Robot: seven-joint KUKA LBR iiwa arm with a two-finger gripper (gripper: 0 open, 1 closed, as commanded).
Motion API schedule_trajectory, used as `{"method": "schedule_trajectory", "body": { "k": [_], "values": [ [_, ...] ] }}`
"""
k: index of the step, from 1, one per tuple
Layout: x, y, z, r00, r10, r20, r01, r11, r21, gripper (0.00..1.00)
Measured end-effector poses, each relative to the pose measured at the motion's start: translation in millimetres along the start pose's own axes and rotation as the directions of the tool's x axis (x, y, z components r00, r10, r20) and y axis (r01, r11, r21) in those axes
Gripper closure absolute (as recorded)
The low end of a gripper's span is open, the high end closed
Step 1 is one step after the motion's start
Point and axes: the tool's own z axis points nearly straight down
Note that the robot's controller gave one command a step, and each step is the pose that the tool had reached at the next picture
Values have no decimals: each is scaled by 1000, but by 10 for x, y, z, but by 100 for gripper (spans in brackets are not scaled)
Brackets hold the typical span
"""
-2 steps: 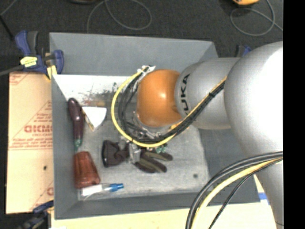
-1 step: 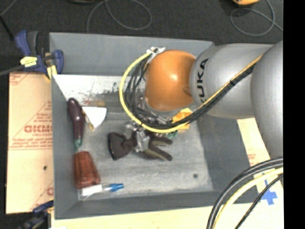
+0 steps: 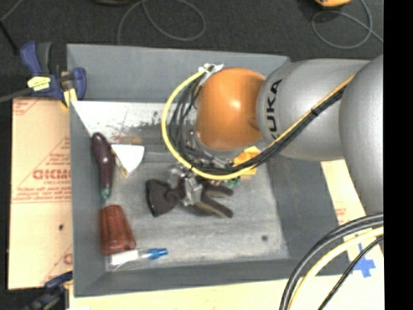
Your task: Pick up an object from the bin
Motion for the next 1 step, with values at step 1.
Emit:
{"method": "schedule_trajectory", "body": {
  "k": [1],
  "values": [
    [-145,-35,-1059,1000,22,4,-22,1000,1,100]
  ]
}}
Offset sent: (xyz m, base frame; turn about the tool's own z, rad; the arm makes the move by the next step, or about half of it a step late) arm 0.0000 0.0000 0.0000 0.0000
